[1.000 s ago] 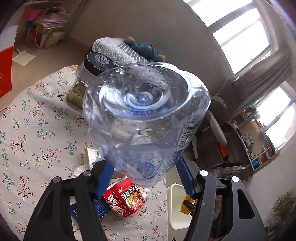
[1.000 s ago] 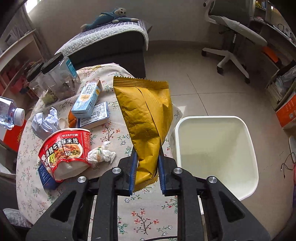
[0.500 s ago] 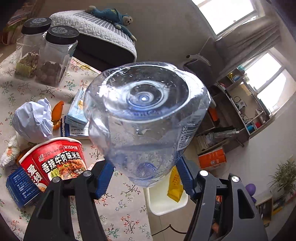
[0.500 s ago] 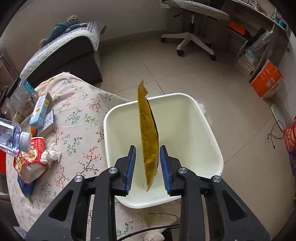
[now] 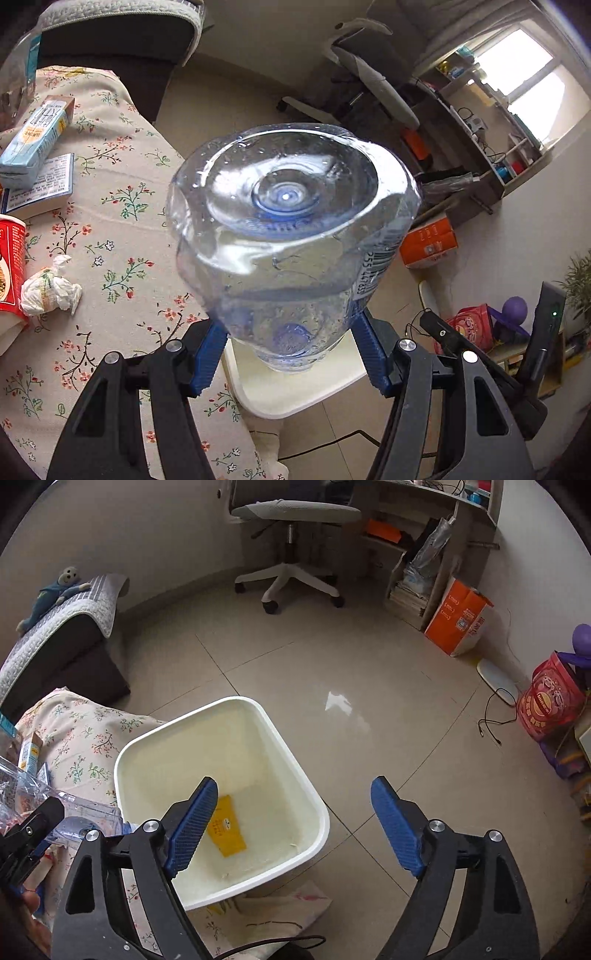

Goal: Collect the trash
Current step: 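Carry the yellow packet and clear bottle to the white bin and release both, then grasp the crumpled white paper with the left gripper while the right gripper grasps the red noodle cup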

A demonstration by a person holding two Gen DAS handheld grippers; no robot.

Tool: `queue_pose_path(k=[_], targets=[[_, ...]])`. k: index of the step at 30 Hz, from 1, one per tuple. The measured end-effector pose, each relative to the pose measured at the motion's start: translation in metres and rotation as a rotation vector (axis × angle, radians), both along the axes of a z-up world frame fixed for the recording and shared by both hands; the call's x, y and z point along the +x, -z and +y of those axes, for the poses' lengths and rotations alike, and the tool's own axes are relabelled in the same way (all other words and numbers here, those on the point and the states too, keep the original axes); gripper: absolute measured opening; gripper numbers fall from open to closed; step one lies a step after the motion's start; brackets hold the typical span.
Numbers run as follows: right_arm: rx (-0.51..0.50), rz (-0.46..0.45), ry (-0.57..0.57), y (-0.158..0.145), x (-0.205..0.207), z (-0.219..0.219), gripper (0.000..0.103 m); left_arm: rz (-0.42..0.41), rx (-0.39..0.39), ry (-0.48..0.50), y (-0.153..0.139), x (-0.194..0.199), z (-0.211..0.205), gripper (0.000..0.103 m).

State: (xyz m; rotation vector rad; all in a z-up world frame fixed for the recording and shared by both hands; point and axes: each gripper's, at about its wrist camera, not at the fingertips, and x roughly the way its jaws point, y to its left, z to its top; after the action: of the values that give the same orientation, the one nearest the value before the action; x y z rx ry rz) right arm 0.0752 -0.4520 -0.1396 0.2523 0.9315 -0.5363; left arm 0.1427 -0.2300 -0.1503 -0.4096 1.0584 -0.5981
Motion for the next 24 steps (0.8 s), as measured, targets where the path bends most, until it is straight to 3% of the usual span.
queue_pose_path(k=[2,5,11,16,24], targets=[[0.005,-0.009,0.023,-0.001,-0.004,-0.007,0.082,0.006,0.016,0.025,0.001,0.001,-0.01,0.064],[0.0,-0.021,0.031,-0.003,-0.007,-0.006,0.083,-0.001,0.035,0.034,-0.003,-0.001,-0.013,0.076],[-0.097,-0.062,-0.029,-0.016,-0.009,0.023,0.092,-0.062,0.112,-0.015,-0.013,-0.011,-0.003,0.08],[-0.134,-0.097,-0.102,-0.029,-0.006,0.053,0.096,-0.1,0.202,-0.103,-0.021,-0.014,0.028,0.083],[-0.154,-0.093,-0.212,-0.034,0.008,0.1,0.096,-0.12,0.253,-0.257,-0.039,-0.011,0.102,0.085]])
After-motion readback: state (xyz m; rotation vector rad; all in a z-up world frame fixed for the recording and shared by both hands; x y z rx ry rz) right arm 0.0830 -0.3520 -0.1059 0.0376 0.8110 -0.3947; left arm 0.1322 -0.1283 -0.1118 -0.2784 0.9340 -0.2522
